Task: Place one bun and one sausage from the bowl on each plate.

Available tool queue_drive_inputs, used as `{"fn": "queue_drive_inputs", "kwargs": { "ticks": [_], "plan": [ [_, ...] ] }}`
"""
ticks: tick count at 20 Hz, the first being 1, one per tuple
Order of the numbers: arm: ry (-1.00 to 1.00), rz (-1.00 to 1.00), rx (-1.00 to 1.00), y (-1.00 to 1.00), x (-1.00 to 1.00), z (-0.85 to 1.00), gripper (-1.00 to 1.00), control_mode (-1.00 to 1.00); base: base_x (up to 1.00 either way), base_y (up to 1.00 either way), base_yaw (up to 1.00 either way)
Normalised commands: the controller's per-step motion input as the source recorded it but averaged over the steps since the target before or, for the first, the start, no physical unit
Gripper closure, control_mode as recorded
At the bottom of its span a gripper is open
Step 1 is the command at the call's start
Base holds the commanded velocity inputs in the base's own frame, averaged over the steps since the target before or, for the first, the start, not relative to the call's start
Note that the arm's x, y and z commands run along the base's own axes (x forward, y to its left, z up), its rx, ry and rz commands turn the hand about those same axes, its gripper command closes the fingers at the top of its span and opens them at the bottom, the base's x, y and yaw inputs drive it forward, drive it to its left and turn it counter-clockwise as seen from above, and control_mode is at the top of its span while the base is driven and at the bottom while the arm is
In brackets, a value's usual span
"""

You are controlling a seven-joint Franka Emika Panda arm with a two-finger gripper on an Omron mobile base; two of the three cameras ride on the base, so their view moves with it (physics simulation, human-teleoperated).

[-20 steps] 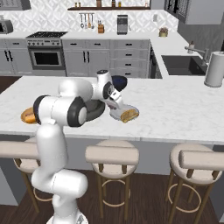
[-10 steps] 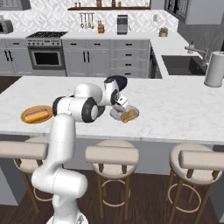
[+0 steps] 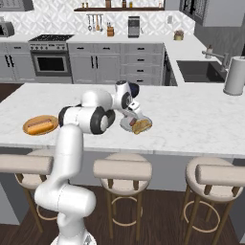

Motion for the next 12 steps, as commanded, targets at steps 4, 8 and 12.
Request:
{"fn": "queue_drive_inputs", "kwargs": {
  "ticks": [4, 8, 12],
  "plan": [
    [-0.04, 0.00, 0.00, 0.01, -1.00, 0.21, -1.00, -1.00, 0.00, 0.00, 0.00],
    [0.00, 0.00, 0.00, 0.09, -1.00, 0.62, -1.00, -1.00, 0.00, 0.00, 0.00],
    [-0.05, 0.00, 0.00, 0.19, -1.00, 0.70, -1.00, -1.00, 0.00, 0.00, 0.00]
  ]
}}
